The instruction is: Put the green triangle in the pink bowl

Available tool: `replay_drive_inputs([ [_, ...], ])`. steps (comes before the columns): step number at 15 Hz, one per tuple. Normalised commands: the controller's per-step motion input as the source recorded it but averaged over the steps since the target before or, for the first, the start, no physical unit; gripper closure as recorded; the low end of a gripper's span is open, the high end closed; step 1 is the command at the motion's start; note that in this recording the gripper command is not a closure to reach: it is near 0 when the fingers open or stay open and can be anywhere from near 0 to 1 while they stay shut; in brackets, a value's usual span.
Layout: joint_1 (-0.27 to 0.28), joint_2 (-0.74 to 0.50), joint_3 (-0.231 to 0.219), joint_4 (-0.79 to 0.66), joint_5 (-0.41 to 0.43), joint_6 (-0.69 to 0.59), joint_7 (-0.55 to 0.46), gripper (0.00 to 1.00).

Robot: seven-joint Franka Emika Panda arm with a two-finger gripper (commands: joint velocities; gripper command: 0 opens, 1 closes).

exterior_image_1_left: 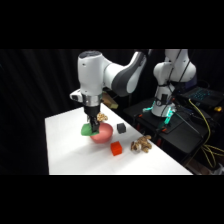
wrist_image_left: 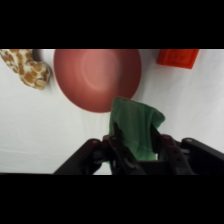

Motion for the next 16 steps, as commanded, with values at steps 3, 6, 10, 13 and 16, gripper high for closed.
replay_drive_inputs([
  [3,-0.026,-0.24,-0.072,-0.22,-0.118,-0.04,0.29,1.00],
  [6,-0.005,-0.29,-0.054,-0.32,-0.126,-0.03,0.29,1.00],
  [10,-0.024,-0.28,-0.021,-0.34,-0.078,-0.01,0.23,1.00],
  [13,-0.031,-0.19,0.006,-0.19,-0.035,-0.04,0.16,1.00],
  [16,-0.020,-0.16,0.018,-0.06,-0.022,-0.07,0.11,0.00],
])
